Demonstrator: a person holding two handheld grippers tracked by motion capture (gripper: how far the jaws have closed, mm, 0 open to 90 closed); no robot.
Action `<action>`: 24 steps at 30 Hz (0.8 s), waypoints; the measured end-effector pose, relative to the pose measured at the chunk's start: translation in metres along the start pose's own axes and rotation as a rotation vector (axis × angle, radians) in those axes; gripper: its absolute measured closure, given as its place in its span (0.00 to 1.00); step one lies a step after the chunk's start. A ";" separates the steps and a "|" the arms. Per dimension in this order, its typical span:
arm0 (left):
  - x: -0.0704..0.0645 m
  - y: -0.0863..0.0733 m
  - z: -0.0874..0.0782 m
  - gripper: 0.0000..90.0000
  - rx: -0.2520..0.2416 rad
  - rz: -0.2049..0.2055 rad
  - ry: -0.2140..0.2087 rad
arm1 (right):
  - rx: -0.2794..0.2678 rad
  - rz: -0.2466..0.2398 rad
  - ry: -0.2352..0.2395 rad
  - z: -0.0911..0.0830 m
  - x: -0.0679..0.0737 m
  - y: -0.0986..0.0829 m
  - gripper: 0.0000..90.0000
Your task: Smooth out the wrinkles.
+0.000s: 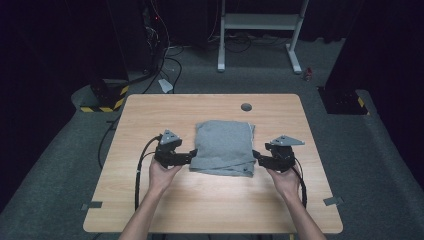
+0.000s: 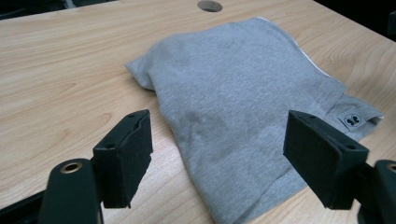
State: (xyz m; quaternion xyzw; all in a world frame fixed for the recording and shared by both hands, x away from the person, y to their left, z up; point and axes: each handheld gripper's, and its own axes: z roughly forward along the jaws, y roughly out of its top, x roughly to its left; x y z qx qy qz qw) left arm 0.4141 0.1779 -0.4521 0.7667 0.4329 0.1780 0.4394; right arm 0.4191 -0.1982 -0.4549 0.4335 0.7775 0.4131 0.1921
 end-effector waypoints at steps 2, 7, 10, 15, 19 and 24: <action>0.002 -0.001 -0.004 0.27 -0.008 -0.005 0.004 | -0.011 -0.002 -0.001 -0.003 -0.001 0.000 0.43; 0.007 -0.004 -0.010 0.27 -0.015 -0.018 0.011 | -0.020 0.017 -0.003 -0.009 -0.004 0.000 0.43; 0.009 -0.005 -0.012 0.27 -0.018 -0.021 0.012 | -0.023 0.012 -0.005 -0.011 -0.006 -0.001 0.43; 0.014 -0.008 -0.020 0.27 -0.028 -0.033 0.023 | -0.028 0.022 -0.013 -0.017 -0.011 -0.003 0.43; 0.016 -0.010 -0.022 0.27 -0.029 -0.035 0.029 | -0.036 0.024 -0.016 -0.021 -0.014 -0.005 0.43; 0.021 -0.014 -0.026 0.27 -0.029 -0.048 0.039 | -0.036 0.037 -0.020 -0.023 -0.017 -0.009 0.43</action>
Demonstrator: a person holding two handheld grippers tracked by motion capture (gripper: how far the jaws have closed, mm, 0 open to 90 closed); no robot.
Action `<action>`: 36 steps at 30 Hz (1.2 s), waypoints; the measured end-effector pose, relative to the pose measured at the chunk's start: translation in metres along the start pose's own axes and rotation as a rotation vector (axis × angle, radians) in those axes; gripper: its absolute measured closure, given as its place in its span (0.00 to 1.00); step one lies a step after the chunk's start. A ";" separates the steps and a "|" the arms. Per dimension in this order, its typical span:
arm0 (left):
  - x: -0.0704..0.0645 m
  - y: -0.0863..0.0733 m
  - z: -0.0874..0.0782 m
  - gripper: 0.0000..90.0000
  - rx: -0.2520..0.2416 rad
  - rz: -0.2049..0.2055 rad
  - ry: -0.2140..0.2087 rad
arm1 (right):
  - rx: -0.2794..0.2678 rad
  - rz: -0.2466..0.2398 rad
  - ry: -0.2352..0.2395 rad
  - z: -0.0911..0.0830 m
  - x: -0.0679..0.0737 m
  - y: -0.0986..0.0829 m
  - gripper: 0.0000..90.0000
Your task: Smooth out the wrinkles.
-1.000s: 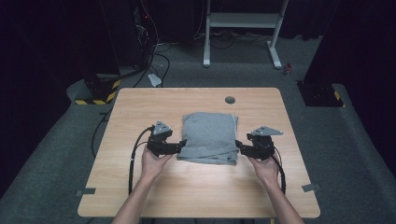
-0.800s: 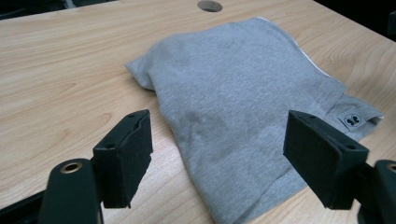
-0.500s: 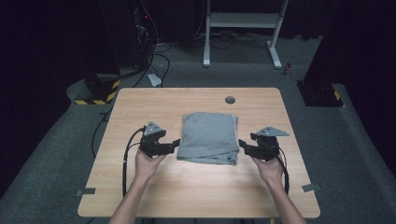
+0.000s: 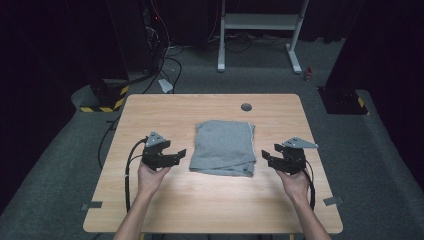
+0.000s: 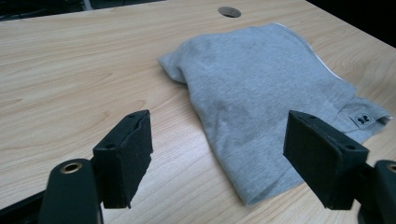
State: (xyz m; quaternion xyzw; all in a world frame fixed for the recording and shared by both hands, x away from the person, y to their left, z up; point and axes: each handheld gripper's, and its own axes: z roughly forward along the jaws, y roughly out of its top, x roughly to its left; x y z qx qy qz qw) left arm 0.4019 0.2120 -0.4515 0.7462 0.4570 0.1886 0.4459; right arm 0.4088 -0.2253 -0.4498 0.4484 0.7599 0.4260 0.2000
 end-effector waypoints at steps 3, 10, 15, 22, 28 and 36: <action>0.004 -0.004 -0.003 0.27 -0.003 -0.007 0.011 | -0.004 0.006 -0.004 -0.002 -0.003 -0.002 0.43; 0.010 -0.009 -0.010 0.27 -0.009 -0.023 0.022 | -0.007 0.021 -0.014 -0.007 -0.008 -0.007 0.43; 0.016 -0.015 -0.014 0.27 -0.015 -0.037 0.030 | -0.014 0.034 -0.022 -0.011 -0.013 -0.011 0.44; 0.022 -0.021 -0.017 0.27 -0.015 -0.053 0.039 | -0.015 0.042 -0.031 -0.014 -0.017 -0.016 0.44; 0.028 -0.029 -0.021 0.27 -0.010 -0.069 0.051 | -0.009 0.049 -0.047 -0.016 -0.021 -0.023 0.44; 0.034 -0.042 -0.023 0.27 0.012 -0.084 0.069 | 0.009 0.076 -0.067 -0.017 -0.027 -0.035 0.44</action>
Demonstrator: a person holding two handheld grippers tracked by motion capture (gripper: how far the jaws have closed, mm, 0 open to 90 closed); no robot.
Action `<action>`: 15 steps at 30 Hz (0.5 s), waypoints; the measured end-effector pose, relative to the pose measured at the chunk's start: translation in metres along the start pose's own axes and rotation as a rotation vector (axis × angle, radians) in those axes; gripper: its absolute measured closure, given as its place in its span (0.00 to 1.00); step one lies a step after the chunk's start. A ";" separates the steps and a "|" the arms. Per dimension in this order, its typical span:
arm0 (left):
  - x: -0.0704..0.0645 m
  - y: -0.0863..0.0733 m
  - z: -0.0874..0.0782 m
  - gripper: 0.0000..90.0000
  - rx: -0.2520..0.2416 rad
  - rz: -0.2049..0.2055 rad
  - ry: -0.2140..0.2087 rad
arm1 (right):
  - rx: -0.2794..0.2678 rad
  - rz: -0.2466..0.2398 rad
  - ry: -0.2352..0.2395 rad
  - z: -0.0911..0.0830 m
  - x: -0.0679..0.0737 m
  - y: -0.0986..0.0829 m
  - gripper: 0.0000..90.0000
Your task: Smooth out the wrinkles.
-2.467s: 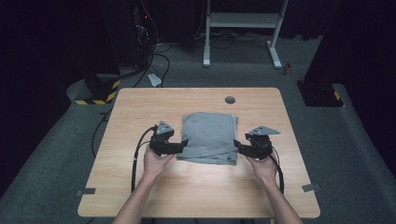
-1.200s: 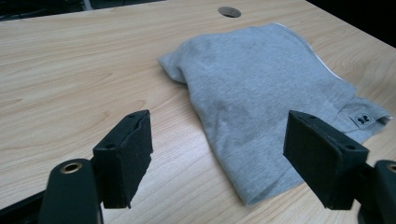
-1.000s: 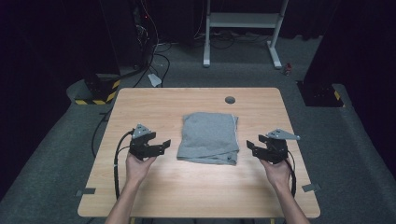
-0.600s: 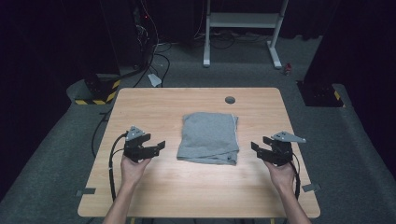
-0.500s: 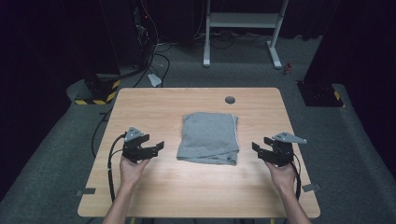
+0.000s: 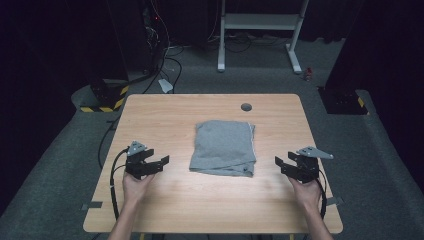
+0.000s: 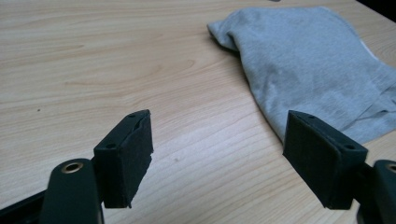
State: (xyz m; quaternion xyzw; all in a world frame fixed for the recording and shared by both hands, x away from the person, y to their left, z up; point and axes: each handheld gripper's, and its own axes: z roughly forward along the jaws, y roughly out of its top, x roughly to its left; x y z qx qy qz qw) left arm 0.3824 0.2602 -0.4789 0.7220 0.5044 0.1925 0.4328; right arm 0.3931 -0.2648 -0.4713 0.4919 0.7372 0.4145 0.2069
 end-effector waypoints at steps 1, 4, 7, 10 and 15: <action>0.001 -0.002 0.000 0.27 0.003 -0.003 0.002 | 0.001 -0.002 -0.004 0.000 -0.001 -0.001 0.44; 0.004 -0.006 0.001 0.27 0.012 -0.012 0.011 | 0.007 0.002 -0.011 0.001 -0.004 -0.005 0.44; 0.005 -0.011 0.003 0.27 0.030 -0.010 0.021 | 0.016 0.002 -0.018 0.001 -0.005 -0.009 0.44; 0.007 -0.015 0.005 0.27 0.046 -0.011 0.027 | 0.024 0.010 -0.027 0.001 -0.006 -0.013 0.44; 0.007 -0.023 0.010 0.27 0.085 0.000 0.055 | 0.053 0.008 -0.056 0.004 -0.009 -0.021 0.44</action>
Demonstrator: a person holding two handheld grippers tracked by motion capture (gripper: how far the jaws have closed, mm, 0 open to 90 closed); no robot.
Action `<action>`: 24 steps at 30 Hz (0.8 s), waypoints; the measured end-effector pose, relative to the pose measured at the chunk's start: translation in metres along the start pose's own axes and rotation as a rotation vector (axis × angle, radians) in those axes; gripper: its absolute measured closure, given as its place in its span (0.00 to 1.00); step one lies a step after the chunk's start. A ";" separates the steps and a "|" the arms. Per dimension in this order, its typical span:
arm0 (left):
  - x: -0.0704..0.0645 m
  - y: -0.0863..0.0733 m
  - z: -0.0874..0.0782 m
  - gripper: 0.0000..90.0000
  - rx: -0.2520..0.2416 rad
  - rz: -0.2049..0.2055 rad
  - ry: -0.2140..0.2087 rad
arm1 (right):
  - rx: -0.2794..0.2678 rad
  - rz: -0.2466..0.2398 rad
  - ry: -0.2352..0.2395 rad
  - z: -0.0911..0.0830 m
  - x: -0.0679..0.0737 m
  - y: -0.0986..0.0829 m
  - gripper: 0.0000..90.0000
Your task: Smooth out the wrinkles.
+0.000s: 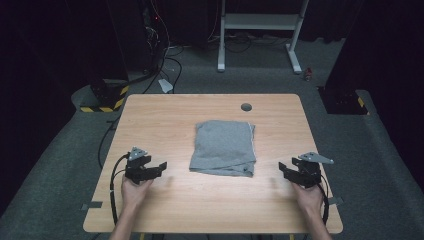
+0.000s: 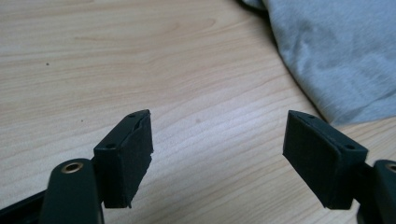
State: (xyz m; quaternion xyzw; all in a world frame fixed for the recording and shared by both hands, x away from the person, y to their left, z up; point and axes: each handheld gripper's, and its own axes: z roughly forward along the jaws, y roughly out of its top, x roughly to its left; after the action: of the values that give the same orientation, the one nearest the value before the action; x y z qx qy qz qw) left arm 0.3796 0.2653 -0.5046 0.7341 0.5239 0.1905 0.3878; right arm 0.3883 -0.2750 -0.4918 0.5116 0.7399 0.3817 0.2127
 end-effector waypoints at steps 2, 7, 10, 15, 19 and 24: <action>0.001 -0.001 0.001 0.27 0.005 0.004 0.004 | 0.011 -0.010 -0.010 0.002 -0.001 -0.002 0.43; 0.003 -0.006 0.007 0.26 0.036 0.000 0.028 | 0.038 -0.014 -0.036 0.006 -0.003 -0.009 0.43; 0.003 -0.008 0.010 0.26 0.051 0.008 0.049 | 0.054 -0.014 -0.050 0.009 -0.004 -0.012 0.43; 0.003 -0.011 0.014 0.24 0.073 0.016 0.066 | 0.079 -0.026 -0.069 0.014 -0.005 -0.016 0.42; 0.001 -0.013 0.016 0.24 0.073 0.042 0.090 | 0.093 -0.041 -0.083 0.018 -0.003 -0.018 0.42; -0.001 -0.014 0.017 0.24 0.067 0.061 0.109 | 0.099 -0.045 -0.090 0.022 -0.003 -0.020 0.41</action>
State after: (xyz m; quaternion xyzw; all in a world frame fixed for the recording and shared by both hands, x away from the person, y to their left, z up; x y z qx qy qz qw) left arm 0.3825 0.2599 -0.5261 0.7507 0.5279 0.2241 0.3279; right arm 0.3932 -0.2733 -0.5209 0.5214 0.7587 0.3166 0.2287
